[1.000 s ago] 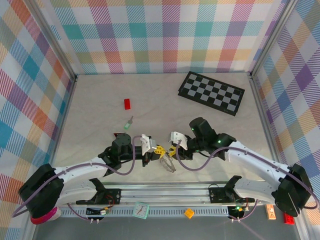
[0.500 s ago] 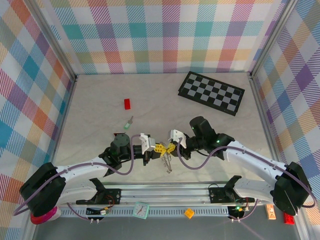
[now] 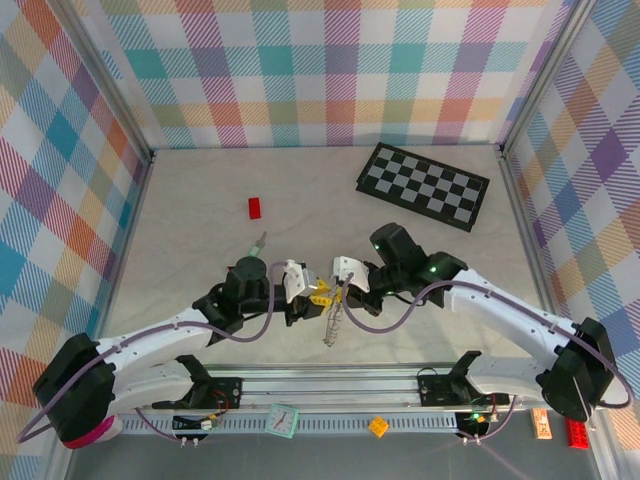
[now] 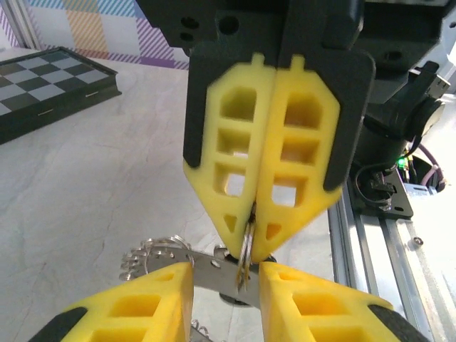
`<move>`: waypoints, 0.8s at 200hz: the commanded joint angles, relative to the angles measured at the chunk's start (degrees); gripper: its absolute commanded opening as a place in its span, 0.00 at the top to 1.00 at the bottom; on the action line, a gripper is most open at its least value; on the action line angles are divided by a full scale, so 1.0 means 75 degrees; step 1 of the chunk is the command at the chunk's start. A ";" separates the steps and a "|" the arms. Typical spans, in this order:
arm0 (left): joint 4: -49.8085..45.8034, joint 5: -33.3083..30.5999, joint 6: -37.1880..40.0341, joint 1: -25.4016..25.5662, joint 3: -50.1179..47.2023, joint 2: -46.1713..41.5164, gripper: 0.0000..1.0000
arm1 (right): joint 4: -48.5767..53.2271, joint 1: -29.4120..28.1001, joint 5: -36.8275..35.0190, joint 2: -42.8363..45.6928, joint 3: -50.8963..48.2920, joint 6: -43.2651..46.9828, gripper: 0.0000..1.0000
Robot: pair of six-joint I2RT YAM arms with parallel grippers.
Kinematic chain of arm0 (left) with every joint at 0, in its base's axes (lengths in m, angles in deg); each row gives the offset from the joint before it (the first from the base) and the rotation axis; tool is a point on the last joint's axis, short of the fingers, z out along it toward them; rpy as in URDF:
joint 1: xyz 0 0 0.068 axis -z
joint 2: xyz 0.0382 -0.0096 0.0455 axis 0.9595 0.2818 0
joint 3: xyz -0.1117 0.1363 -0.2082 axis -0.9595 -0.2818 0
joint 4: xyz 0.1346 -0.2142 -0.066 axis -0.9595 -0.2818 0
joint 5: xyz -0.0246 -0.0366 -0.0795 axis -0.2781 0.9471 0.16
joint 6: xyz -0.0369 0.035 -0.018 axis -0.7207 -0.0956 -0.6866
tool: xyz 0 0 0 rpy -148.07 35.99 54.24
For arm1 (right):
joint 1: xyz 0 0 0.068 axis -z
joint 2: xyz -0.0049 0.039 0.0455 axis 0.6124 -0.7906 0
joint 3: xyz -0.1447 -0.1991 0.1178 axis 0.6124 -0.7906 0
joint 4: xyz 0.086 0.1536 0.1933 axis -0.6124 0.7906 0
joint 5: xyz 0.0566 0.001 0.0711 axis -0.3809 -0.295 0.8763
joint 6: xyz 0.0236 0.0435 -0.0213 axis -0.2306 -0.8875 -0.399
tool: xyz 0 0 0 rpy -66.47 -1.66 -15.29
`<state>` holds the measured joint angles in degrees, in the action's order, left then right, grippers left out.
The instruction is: Put the keys on the keyring
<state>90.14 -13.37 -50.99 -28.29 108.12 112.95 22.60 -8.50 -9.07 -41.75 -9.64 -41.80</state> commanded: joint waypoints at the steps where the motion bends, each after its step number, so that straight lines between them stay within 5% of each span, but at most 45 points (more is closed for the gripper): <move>1: -0.1095 0.0041 0.0403 0.0100 0.0394 0.0031 0.71 | 0.1028 -0.0179 -0.0507 -0.0253 0.0517 0.0646 1.00; 95: -0.1124 0.0370 0.0607 0.0098 0.0601 0.0323 0.79 | 0.0657 -0.0523 -0.0105 -0.0504 0.0816 0.0518 1.00; 142: -0.0633 0.0369 0.0419 0.0106 0.0389 0.0125 0.96 | -0.0132 -0.0447 0.0333 0.0018 0.0300 0.0051 1.00; 160: -0.0187 0.0369 0.0223 0.0104 0.0168 0.0074 1.00 | -0.0688 -0.0101 0.0780 0.0349 -0.0174 -0.0341 0.91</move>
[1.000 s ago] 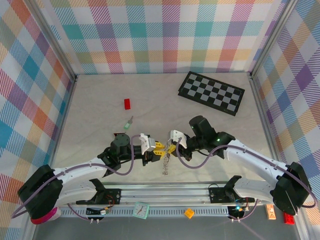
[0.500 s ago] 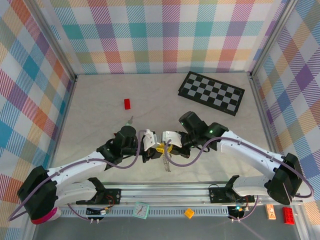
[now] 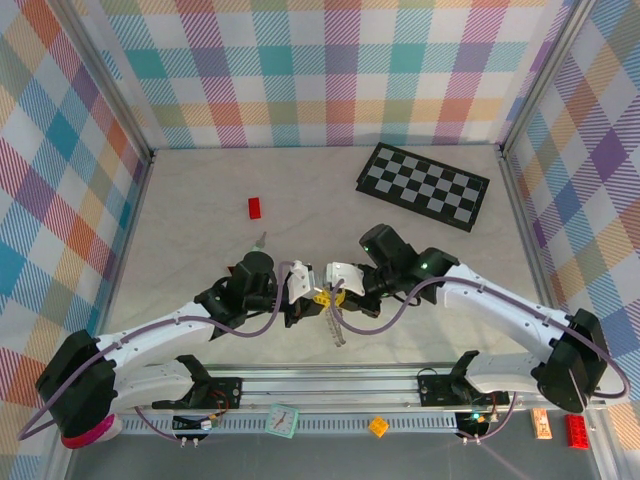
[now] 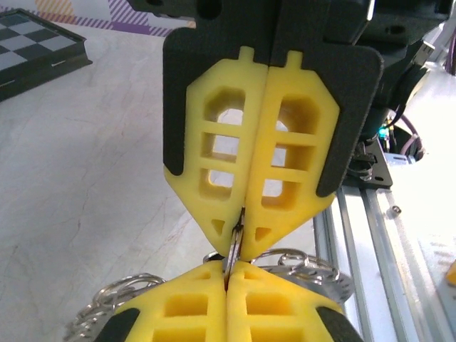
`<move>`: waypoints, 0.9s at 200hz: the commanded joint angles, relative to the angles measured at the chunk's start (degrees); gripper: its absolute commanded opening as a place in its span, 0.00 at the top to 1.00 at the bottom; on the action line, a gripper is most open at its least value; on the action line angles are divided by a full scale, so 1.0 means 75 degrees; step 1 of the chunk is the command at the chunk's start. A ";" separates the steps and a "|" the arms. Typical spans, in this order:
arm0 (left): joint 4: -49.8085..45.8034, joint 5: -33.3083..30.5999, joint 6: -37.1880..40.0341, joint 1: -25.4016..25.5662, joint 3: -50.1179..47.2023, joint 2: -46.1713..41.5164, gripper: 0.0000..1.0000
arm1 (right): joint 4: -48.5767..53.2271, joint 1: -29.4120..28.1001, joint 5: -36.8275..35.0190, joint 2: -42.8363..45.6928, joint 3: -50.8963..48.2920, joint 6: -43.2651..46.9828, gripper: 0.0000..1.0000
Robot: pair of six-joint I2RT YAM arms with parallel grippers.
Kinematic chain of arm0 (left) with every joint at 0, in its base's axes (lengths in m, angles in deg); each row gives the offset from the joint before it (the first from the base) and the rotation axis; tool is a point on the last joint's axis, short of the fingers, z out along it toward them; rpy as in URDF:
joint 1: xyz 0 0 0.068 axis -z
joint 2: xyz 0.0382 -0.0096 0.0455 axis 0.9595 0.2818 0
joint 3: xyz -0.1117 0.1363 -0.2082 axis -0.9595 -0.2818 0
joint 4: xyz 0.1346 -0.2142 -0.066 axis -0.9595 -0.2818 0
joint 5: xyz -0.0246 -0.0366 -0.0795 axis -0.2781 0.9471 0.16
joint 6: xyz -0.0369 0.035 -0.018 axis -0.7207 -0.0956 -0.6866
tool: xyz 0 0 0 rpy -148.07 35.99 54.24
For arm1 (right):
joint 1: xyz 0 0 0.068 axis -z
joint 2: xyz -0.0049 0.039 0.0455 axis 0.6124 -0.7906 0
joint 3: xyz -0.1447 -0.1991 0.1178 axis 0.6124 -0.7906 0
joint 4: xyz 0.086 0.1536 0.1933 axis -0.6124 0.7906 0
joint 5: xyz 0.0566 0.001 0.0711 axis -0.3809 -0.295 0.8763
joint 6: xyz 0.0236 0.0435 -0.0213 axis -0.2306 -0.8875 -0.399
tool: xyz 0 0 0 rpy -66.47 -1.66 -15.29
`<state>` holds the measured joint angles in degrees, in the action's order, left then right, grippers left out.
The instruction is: Put the keys on the keyring
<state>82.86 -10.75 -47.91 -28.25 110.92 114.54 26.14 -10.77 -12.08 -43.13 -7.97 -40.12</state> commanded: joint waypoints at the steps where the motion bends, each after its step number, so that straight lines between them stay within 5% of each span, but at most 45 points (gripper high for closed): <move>1: 0.0801 0.0026 -0.0195 0.0099 -0.0217 -0.0145 1.00 | -0.1180 0.0225 0.1210 0.0555 -0.0422 -0.0577 0.90; 26: 0.1504 0.0120 -0.0428 0.0099 -0.0564 -0.0215 1.00 | -0.1907 0.0760 0.1688 0.0963 -0.1121 -0.1000 0.69; 69: 0.2982 0.0295 -0.0786 0.0092 -0.1226 -0.0337 1.00 | -0.2589 0.1117 0.2211 0.1154 -0.1783 -0.1422 0.59; 136: 0.3838 0.0327 -0.0999 0.0079 -0.1507 -0.0253 1.00 | -0.2792 0.1116 0.2689 0.0674 -0.1667 -0.1527 0.61; 180: 0.4248 0.0352 -0.1201 0.0085 -0.1586 -0.0119 1.00 | -0.3087 0.1116 0.2705 0.0635 -0.1671 -0.1643 0.77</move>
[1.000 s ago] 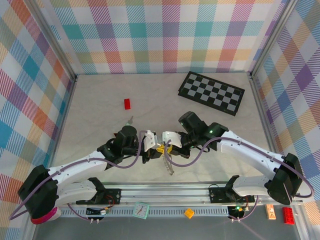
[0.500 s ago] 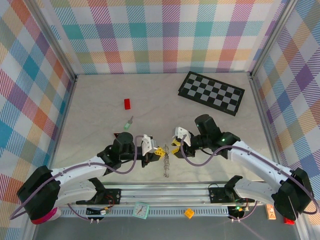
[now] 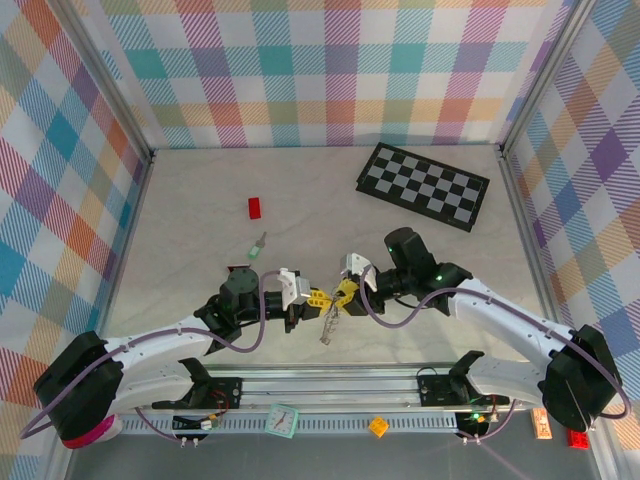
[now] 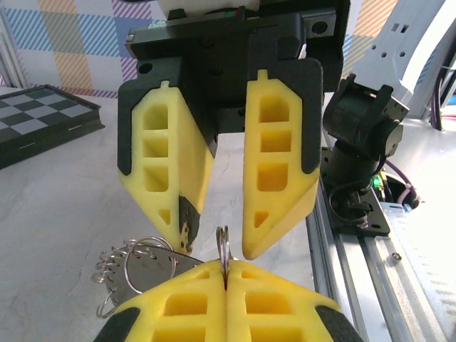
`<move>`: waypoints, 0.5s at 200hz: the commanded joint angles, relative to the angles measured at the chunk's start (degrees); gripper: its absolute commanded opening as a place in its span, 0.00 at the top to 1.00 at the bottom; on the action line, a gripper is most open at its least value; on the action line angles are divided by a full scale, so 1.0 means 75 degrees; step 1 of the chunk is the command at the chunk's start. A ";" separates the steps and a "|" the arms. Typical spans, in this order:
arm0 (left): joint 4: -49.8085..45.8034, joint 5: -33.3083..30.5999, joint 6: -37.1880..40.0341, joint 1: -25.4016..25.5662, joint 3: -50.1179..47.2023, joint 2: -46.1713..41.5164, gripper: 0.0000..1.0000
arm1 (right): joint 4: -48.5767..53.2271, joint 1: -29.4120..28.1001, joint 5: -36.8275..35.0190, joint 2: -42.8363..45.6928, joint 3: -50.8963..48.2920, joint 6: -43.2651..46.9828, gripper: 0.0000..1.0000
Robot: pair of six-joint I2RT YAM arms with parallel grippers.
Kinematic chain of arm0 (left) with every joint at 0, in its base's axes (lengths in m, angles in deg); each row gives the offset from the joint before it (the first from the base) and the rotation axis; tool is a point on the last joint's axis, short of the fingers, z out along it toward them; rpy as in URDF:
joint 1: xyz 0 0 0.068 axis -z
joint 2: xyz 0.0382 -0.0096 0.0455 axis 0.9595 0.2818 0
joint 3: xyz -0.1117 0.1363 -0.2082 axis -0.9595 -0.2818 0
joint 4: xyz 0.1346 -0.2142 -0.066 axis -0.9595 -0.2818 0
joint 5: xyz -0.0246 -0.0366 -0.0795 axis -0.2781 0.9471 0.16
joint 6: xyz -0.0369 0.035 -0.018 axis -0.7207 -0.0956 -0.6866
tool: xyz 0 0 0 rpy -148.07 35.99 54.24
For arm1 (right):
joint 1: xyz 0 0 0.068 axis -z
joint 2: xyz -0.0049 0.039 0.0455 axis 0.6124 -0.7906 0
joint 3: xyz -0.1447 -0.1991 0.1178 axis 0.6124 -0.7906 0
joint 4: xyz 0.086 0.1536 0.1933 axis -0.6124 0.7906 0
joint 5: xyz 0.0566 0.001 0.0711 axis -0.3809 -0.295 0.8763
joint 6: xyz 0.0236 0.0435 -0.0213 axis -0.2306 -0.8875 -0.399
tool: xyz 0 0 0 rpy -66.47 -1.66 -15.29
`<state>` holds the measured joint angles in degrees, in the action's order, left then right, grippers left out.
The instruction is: Put the keys on the keyring
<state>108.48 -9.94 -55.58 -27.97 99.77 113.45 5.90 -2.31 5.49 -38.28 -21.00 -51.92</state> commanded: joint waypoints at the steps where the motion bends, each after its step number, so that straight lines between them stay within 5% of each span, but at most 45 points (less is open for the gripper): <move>1: 0.0841 0.0248 -0.0182 0.0043 -0.0101 0.0035 1.00 | -0.0400 -0.0012 0.0361 -0.0012 0.0062 -0.0070 0.78; 47: 0.0836 0.0049 -0.0327 0.0049 -0.0036 0.0107 0.95 | -0.0420 -0.0018 0.0358 -0.0024 0.0180 -0.0037 1.00; 65: 0.0404 -0.0081 -0.0232 0.0051 0.0066 0.0018 0.85 | -0.0089 -0.0052 0.0266 0.0017 0.0334 0.0194 1.00; 100: -0.1442 -0.0273 0.0404 0.0051 0.0589 -0.0238 0.81 | 0.1355 -0.0288 -0.0367 -0.0161 0.0973 0.1059 1.00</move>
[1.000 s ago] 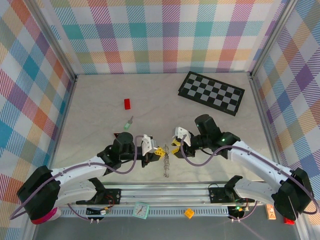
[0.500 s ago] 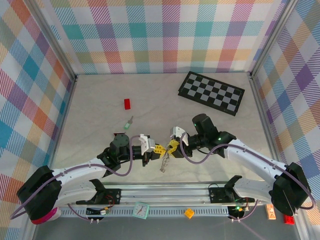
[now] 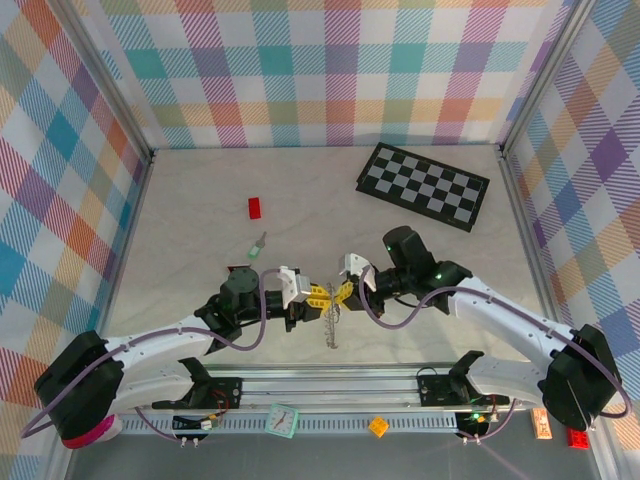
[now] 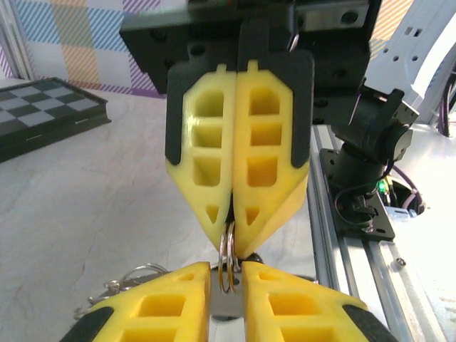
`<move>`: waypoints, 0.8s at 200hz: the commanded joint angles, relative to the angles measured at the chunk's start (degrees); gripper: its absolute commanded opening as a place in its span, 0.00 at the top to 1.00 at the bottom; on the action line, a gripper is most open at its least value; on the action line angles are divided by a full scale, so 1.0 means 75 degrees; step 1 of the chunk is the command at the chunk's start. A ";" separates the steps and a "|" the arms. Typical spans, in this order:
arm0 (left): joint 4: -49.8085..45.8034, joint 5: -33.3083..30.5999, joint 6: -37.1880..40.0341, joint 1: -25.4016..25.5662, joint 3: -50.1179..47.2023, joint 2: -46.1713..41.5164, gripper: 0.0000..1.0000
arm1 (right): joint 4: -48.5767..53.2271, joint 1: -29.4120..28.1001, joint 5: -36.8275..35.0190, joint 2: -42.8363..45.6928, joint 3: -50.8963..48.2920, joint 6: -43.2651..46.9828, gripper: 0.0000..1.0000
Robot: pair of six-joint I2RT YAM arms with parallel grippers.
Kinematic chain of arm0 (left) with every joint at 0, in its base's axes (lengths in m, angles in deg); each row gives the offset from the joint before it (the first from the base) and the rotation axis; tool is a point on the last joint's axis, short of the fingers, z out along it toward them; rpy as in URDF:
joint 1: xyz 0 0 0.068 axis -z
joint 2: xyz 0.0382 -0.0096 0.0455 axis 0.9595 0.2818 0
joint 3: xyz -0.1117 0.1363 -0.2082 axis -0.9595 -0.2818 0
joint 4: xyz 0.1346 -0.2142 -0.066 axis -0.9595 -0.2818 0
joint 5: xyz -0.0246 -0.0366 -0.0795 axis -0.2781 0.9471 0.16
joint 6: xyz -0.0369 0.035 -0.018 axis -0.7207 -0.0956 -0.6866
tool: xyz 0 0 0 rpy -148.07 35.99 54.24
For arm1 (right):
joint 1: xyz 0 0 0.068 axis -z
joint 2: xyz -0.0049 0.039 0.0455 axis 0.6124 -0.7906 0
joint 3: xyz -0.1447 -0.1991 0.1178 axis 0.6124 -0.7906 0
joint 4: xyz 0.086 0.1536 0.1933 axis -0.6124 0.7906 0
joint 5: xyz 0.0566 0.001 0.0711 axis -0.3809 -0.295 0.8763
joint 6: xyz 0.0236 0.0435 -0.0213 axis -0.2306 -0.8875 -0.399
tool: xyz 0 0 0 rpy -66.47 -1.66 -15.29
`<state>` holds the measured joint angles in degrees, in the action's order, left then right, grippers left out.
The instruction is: Put the keys on the keyring
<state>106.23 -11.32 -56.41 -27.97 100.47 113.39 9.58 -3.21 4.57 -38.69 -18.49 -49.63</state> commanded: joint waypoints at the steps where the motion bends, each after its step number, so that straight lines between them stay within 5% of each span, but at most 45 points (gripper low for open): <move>1: -0.1174 -0.0090 0.0530 0.0051 0.0513 -0.0236 0.81 | 0.0902 -0.0183 -0.0267 -0.0113 0.0661 0.0780 1.00; 72: -0.2214 0.0125 0.0939 0.0052 0.1047 -0.0224 0.82 | 0.2506 -0.0786 -0.1429 -0.0693 0.1695 0.1788 1.00; 131: -0.2214 0.0232 0.1019 0.0047 0.1177 -0.0171 1.00 | 0.2219 -0.0915 -0.1348 -0.0720 0.1649 0.1580 1.00; 160: -0.2108 0.0306 0.1037 0.0052 0.1066 -0.0266 1.00 | 0.1497 -0.0488 -0.1024 -0.0195 0.1021 0.0947 0.72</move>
<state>88.37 -10.42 -49.24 -27.97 107.18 112.31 24.98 -8.85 -7.04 -43.79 -7.91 -39.33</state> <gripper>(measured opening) 0.044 0.234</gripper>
